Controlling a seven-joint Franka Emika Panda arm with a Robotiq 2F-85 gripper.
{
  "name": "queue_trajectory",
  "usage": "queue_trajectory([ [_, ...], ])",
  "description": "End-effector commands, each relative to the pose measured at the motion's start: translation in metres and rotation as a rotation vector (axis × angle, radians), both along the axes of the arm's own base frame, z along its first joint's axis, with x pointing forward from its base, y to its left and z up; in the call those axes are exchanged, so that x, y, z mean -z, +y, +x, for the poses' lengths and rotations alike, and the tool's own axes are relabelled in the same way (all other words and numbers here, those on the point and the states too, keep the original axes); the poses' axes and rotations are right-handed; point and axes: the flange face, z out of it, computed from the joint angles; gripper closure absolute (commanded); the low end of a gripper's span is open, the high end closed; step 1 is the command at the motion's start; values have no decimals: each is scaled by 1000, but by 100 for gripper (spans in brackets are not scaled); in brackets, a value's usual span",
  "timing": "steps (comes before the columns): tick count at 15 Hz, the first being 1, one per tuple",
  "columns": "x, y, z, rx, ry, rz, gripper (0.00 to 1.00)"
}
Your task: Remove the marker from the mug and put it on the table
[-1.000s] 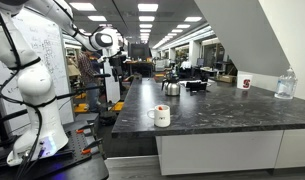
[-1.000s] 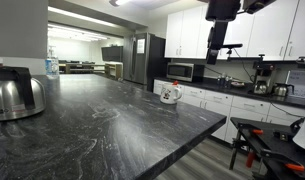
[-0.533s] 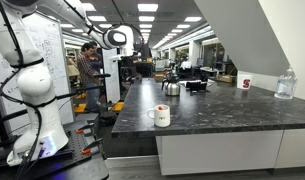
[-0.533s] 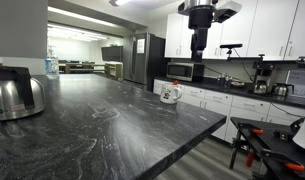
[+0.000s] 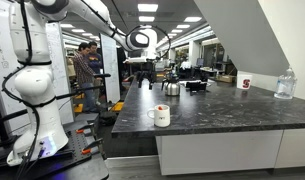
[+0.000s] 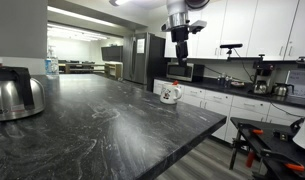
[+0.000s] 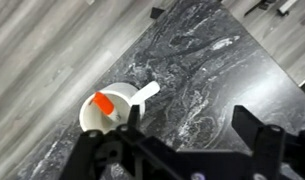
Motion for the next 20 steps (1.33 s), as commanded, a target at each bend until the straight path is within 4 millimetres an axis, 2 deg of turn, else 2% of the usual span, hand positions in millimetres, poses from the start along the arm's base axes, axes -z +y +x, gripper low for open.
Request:
queue_trajectory([
  [1,12,-18,34,-17,51,-9,15],
  [3,24,-28,49,-25,64,2,26],
  [5,34,-39,59,-33,80,25,32],
  [7,43,-55,65,-28,101,27,26],
  [10,56,-80,67,-10,134,36,30],
  [12,64,-92,66,-5,154,45,36],
  [13,69,-96,66,-6,160,46,40],
  [15,80,-102,66,-12,178,50,40],
  [16,85,-102,67,-19,187,52,44],
  [18,93,-102,71,-45,201,57,40],
  [20,98,-100,74,-66,209,60,43],
])
